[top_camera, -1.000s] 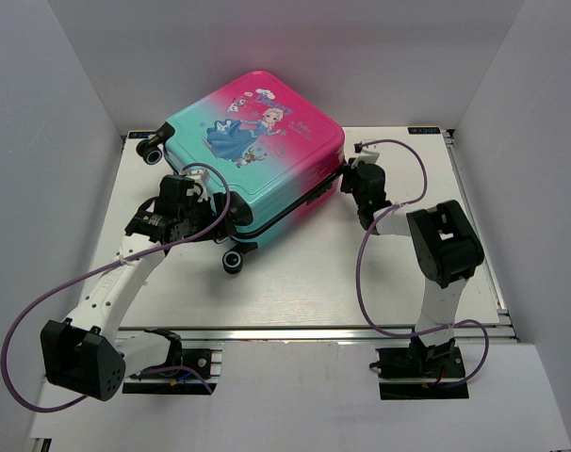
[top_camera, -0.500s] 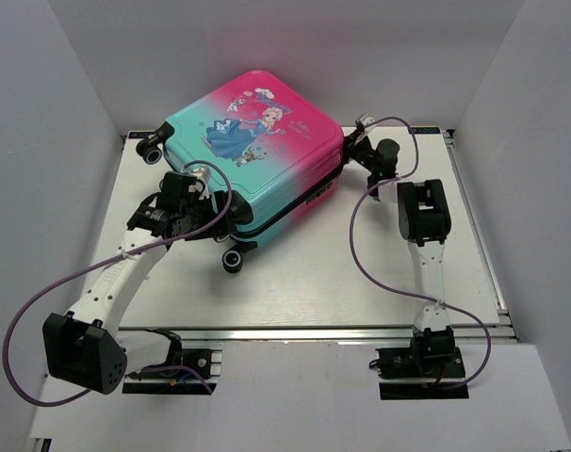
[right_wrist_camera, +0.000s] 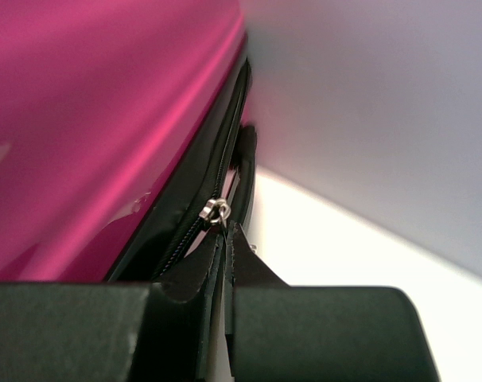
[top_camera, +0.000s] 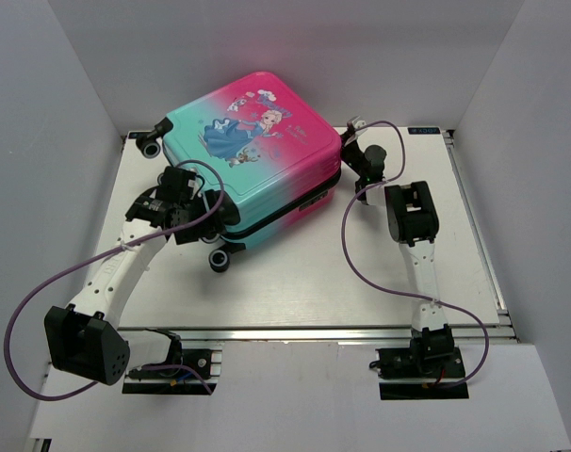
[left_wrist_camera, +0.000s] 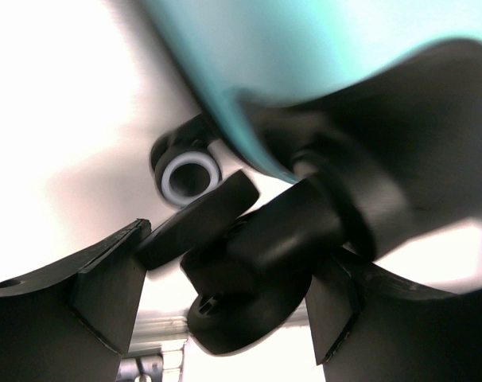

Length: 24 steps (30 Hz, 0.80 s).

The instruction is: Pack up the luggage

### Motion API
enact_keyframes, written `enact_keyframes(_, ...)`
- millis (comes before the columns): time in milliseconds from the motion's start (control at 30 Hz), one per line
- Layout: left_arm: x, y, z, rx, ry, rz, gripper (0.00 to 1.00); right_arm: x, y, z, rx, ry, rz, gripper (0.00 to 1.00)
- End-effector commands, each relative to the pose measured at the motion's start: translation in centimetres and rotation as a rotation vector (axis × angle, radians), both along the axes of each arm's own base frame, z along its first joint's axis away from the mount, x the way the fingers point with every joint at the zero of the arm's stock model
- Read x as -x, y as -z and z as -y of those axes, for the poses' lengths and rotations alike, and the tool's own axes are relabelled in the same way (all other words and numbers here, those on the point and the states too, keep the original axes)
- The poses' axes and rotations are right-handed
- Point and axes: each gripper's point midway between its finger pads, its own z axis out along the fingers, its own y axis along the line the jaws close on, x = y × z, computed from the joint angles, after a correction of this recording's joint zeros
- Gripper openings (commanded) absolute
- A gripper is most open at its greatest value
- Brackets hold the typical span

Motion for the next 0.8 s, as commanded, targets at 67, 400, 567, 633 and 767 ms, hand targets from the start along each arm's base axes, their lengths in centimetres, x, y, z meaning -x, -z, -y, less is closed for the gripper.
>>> enact_keyframes(67,-3.6,1.6,-11.3,-0.276,-0.709,0.040,0.18,10.4,-9.5,-2.4,-0.056,-0.044,0.280,0.00)
enact_keyframes(400,-10.0,2.1,-12.9,-0.117,-0.768,0.136,0.69,29.6,-8.2,-5.7,-0.004,-0.424,0.155,0.00)
enact_keyframes(567,-14.6,1.1,-15.4,-0.099,-0.822,0.214,0.75,34.3,-8.1,-8.9,0.028,-0.495,0.097,0.00)
enact_keyframes(633,-15.9,2.0,-16.3,-0.082,-0.833,0.198,0.76,35.5,-7.0,-10.9,0.063,-0.500,0.035,0.00)
enact_keyframes(767,-18.8,1.6,-18.2,-0.064,-0.845,0.214,0.81,32.1,-7.1,-10.4,0.033,-0.254,-0.018,0.00)
